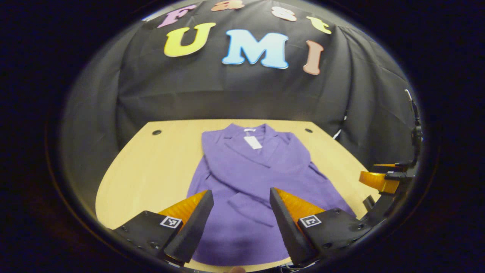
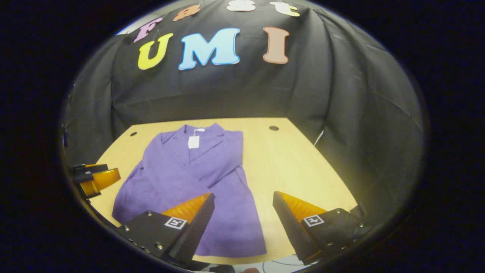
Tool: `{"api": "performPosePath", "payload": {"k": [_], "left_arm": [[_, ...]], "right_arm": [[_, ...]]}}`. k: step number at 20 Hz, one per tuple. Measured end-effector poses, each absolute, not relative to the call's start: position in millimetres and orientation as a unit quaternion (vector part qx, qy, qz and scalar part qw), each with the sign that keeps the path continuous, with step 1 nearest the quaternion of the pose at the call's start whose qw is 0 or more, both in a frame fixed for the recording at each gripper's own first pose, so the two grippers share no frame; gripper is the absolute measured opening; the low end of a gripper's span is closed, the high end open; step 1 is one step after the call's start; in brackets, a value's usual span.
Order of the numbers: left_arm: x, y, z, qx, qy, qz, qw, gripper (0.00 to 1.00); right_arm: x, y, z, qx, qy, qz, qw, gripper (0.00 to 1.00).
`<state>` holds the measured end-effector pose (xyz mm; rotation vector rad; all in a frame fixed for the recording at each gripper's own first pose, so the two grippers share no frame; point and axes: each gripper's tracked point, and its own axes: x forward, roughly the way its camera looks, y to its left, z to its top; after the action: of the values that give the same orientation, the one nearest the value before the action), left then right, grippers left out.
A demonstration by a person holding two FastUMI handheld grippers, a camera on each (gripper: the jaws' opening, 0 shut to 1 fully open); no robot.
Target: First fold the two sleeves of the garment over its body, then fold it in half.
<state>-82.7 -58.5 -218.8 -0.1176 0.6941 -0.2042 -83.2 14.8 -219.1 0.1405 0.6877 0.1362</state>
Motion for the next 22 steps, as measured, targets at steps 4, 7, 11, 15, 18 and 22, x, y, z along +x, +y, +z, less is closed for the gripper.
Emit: {"api": "performPosePath", "payload": {"k": [4, 7, 11, 15, 18, 22], "left_arm": [[-118, -8, -255, -0.091, 0.406, -0.060, 0.907, 0.94], [-129, 5, -286, -0.102, 0.451, -0.052, 0.885, 1.00], [-149, 20, -316, -0.103, 0.497, -0.047, 0.860, 0.94], [-163, 22, -338, -0.122, 0.532, -0.043, 0.837, 0.98], [-168, 18, -352, -0.121, 0.550, -0.035, 0.825, 0.98], [-169, 13, -357, -0.079, 0.556, -0.038, 0.827, 0.96]], "right_arm": [[-105, 16, -256, 0.054, 0.383, 0.071, 0.919, 0.95], [-118, 23, -282, 0.070, 0.422, 0.071, 0.901, 0.95], [-133, 24, -308, 0.091, 0.468, 0.066, 0.876, 0.95], [-144, 21, -328, 0.115, 0.506, 0.055, 0.853, 0.95], [-148, 22, -339, 0.128, 0.529, 0.048, 0.838, 0.95], [-148, 25, -348, 0.108, 0.547, 0.045, 0.829, 0.96]]}}
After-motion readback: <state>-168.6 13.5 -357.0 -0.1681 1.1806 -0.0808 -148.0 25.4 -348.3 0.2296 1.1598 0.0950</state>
